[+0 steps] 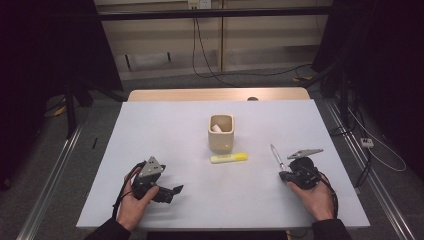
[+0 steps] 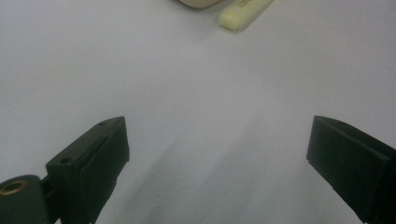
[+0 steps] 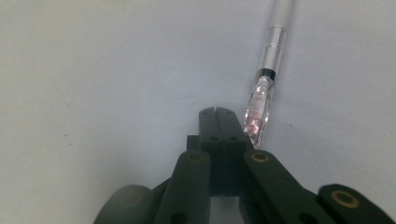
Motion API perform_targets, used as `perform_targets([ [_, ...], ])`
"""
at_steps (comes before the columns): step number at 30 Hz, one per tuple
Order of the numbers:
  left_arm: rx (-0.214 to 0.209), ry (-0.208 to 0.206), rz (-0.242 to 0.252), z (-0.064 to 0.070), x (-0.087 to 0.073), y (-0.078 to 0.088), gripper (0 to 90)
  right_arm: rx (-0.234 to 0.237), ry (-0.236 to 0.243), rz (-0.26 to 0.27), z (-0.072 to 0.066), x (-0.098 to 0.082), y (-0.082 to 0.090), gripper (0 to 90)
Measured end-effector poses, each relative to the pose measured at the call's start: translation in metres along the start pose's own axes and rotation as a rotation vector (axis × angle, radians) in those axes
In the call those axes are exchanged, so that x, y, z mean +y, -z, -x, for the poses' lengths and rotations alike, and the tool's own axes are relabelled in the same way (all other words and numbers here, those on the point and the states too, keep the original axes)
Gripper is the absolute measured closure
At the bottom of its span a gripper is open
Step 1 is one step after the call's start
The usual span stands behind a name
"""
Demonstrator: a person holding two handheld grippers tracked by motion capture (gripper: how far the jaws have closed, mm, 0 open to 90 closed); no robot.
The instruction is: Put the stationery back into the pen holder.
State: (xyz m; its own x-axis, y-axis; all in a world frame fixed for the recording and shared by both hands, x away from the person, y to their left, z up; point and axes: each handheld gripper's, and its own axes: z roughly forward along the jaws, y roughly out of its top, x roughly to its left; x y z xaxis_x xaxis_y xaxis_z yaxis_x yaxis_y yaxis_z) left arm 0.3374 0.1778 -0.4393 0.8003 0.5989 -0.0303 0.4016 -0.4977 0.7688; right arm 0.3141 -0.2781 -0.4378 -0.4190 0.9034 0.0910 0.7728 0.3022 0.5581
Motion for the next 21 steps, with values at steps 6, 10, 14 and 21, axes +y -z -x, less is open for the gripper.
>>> perform_targets([
  [6, -0.004, -0.002, 0.001, 0.0, 0.0, -0.001, 5.8, -0.032, 0.0, -0.003, 0.004, -0.002, 0.003, 90.0],
  [10, -0.005, -0.004, 0.002, 0.0, 0.0, -0.001, 5.8, -0.052, 0.007, -0.011, 0.007, -0.003, 0.005, 90.0],
  [14, -0.009, 0.002, -0.003, -0.001, 0.0, 0.0, 5.8, -0.071, 0.016, -0.016, 0.009, -0.005, 0.007, 90.0],
  [21, -0.006, 0.003, 0.004, 0.0, 0.0, -0.001, 5.8, -0.09, 0.01, -0.012, 0.014, -0.007, 0.008, 90.0],
])
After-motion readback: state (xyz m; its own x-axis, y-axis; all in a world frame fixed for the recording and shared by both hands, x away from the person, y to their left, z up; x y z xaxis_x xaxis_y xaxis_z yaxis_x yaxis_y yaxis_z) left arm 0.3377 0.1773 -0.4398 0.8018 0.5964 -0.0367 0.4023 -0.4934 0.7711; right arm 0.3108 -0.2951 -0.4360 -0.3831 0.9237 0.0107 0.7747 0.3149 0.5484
